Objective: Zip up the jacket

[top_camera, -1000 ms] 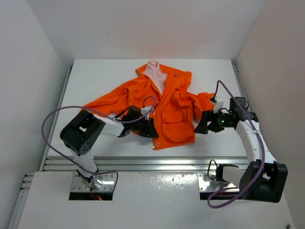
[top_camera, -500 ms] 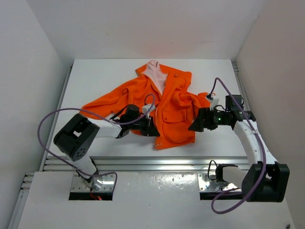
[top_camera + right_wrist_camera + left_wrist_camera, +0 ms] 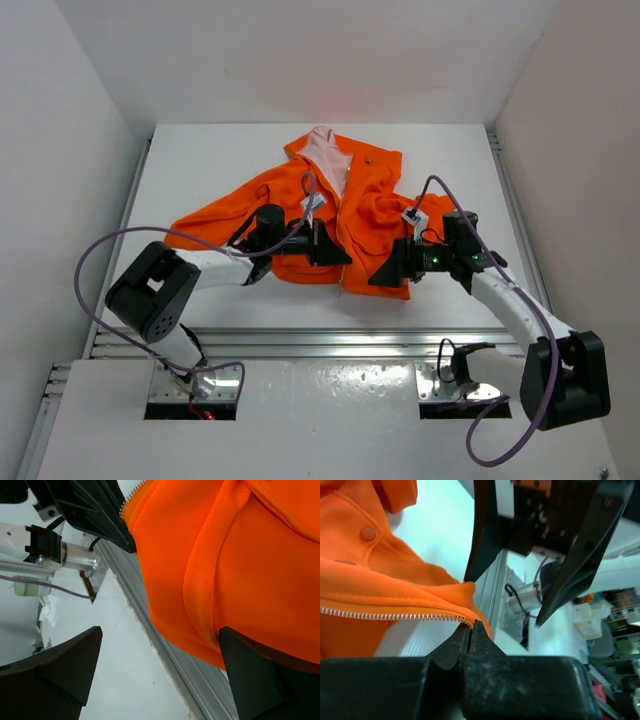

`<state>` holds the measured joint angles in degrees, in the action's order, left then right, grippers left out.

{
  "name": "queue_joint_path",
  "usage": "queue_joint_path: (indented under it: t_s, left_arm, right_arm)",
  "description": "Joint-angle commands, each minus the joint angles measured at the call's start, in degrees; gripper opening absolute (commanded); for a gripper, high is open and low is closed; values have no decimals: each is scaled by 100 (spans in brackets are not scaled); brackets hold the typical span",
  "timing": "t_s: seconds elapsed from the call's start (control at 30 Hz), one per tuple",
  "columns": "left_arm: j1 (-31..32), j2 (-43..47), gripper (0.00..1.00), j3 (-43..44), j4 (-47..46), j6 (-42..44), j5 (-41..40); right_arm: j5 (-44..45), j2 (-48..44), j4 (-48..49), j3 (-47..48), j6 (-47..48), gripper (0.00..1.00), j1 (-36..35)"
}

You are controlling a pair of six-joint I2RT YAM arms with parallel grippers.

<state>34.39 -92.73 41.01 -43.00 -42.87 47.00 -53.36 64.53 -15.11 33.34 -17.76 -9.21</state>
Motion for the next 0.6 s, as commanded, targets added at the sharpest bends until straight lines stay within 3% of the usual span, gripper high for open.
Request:
queue_joint_path:
  t_s: [0.0, 0.13, 0.3, 0.57]
  left_arm:
    - [-38, -96, 0, 346, -324, -484, 117]
    - [15, -149, 0, 679, 484, -547, -226]
    - [15, -149, 0, 864, 1004, -476, -700]
    - [173, -219, 0, 1356, 1856, -292, -1184]
  right_arm:
    - [79, -11, 834, -170, -184, 100, -177]
    - [326, 15, 1036, -267, -114, 97, -396]
    - [1266, -423, 501, -126, 579, 90, -503]
    - [1985, -696, 237, 155, 255, 80, -749]
